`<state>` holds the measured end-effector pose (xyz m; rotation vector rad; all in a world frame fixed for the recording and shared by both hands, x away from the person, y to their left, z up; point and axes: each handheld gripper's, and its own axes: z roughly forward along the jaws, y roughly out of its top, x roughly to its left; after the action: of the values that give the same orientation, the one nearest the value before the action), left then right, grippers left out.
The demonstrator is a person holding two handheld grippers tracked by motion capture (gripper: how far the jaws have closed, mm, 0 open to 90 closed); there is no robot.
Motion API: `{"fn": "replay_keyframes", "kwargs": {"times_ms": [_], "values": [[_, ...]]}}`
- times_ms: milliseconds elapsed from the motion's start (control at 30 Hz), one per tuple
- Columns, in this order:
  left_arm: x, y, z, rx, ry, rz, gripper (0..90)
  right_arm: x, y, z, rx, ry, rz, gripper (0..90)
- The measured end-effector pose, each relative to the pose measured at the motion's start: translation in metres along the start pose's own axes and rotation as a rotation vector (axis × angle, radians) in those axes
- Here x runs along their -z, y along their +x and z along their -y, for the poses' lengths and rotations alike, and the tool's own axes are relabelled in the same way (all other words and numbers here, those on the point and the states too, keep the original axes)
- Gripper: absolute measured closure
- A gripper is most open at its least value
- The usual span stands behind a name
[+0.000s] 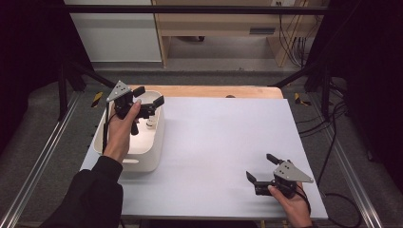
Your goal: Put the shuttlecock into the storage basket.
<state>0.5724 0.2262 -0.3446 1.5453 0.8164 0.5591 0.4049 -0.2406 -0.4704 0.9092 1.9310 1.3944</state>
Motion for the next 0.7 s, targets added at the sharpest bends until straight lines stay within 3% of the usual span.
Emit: {"fn": "replay_keyframes", "kwargs": {"times_ms": [600, 700], "values": [[0.0, -0.043, -0.011, -0.047, 0.002, 0.09, 3.1, 0.001, 0.0, 0.0, -0.009, -0.007, -0.015, 3.1], [-0.001, -0.057, -0.011, -0.061, 0.004, 0.113, 3.1, 0.001, 0.0, 0.0, -0.009, -0.008, -0.016, 3.1]]}}
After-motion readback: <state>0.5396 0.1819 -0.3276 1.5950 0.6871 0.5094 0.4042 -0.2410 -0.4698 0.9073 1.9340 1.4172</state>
